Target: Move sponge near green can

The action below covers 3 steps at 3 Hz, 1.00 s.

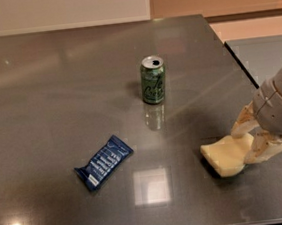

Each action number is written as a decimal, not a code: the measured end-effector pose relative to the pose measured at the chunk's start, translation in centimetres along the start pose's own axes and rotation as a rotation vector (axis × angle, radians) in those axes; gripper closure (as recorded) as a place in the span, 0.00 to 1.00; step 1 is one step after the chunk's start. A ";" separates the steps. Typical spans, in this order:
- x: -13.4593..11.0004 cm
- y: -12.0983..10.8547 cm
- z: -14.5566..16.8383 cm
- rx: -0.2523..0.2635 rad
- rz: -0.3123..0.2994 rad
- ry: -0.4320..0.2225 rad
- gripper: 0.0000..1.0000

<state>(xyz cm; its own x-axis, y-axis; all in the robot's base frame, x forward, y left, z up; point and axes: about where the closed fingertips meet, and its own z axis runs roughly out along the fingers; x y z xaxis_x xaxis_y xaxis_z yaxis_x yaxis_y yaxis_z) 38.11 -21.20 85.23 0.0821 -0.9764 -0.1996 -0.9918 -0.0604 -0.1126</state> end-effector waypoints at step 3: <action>-2.8 -9.2 -3.2 0.166 0.049 0.043 1.00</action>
Offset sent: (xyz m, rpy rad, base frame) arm 0.0908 0.0284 0.0542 -0.0159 -0.1379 -0.0916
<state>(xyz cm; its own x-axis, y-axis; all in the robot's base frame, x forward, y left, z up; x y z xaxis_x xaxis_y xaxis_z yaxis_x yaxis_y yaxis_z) 46.64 -18.54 89.96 0.0261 -0.9855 -0.1679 -0.9644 0.0194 -0.2639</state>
